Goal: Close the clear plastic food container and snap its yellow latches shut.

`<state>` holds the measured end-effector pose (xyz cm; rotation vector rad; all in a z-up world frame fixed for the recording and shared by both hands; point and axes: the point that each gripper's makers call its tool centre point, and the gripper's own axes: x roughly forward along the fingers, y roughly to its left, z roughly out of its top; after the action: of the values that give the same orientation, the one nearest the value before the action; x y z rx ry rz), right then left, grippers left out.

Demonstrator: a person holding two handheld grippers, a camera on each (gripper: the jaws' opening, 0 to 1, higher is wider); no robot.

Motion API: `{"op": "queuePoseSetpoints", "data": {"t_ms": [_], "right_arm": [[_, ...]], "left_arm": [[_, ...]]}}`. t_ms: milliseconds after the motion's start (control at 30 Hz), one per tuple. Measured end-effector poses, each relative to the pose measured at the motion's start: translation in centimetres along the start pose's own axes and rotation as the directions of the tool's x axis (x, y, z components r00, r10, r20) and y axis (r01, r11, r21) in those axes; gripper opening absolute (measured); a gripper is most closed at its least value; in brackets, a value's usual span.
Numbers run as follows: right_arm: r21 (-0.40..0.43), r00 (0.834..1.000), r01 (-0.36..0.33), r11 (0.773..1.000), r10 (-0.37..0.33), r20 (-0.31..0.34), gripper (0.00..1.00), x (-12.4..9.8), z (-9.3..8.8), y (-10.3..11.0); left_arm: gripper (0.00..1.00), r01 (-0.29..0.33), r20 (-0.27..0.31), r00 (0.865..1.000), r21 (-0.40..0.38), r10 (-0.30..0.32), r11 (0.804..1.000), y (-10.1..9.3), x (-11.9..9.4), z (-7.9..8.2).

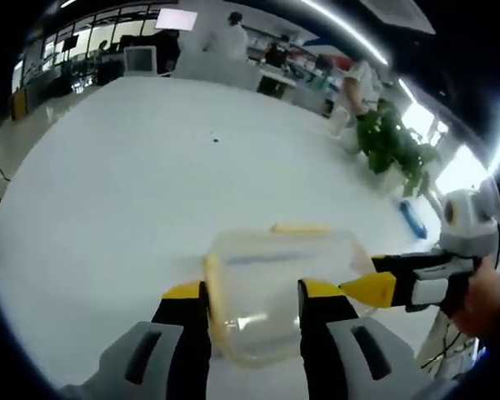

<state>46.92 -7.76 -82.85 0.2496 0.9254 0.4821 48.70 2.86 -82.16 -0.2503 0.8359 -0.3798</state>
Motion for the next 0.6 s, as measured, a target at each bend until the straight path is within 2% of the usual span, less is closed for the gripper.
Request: {"op": "queuePoseSetpoints", "data": {"t_ms": [33, 67, 167, 300, 600], "right_arm": [[0.016, 1.0, 0.014, 1.0, -0.014, -0.008, 0.47, -0.1, -0.2, 0.0], [0.006, 1.0, 0.008, 1.0, -0.008, -0.006, 0.47, 0.0, -0.1, 0.1], [0.005, 1.0, 0.007, 1.0, -0.007, -0.007, 0.47, 0.3, 0.0, 0.2], [-0.002, 1.0, 0.005, 1.0, -0.005, -0.004, 0.47, 0.7, 0.1, 0.6], [-0.008, 1.0, -0.002, 1.0, 0.002, 0.008, 0.47, 2.5, 1.0, 2.4]], "left_arm": [[0.38, -0.007, 0.01, 1.0, -0.066, 0.007, 0.998, 0.3, 0.7, -0.1], [0.38, -0.02, -0.028, 0.999, -0.039, 0.019, 0.999, 0.6, 0.8, -0.7], [0.38, -0.027, -0.017, 1.0, -0.042, 0.026, 0.999, 0.6, 0.8, -0.8], [0.38, -0.025, -0.003, 1.0, -0.04, 0.025, 0.999, 0.9, 0.8, -0.1], [0.39, -0.029, -0.008, 1.0, -0.045, 0.029, 0.999, 2.8, 0.3, 1.1]]}}
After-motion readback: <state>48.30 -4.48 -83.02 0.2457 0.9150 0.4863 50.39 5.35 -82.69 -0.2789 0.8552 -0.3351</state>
